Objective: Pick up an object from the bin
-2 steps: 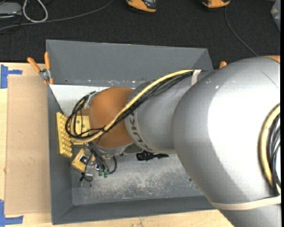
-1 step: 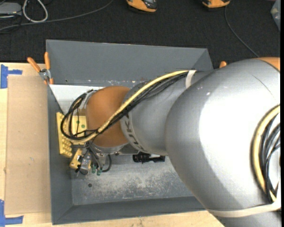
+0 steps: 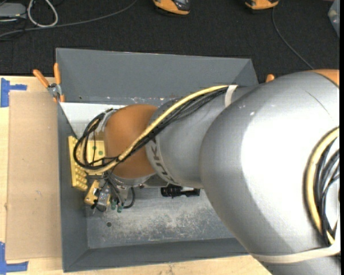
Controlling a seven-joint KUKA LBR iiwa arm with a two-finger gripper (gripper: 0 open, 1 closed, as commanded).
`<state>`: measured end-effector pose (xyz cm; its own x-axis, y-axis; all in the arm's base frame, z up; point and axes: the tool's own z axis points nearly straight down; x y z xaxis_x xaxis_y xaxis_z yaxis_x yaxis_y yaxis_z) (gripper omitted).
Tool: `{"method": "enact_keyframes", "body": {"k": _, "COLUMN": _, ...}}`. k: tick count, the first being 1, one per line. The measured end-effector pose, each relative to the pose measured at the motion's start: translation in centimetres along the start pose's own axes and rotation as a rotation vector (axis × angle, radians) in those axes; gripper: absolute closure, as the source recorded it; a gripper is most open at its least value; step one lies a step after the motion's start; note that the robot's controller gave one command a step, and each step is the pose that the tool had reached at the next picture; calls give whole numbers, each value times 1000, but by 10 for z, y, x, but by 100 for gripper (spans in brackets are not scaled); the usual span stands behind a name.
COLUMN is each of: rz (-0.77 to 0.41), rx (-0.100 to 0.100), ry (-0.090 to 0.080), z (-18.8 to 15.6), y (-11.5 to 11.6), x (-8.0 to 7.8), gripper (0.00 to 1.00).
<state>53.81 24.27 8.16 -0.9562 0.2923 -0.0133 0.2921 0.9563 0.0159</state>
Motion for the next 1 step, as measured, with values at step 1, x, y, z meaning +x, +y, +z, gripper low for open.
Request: {"method": "enact_keyframes", "body": {"k": 1, "rz": 2, "rx": 3, "ry": 3, "z": -6, "y": -2, "x": 1, "gripper": 100}}
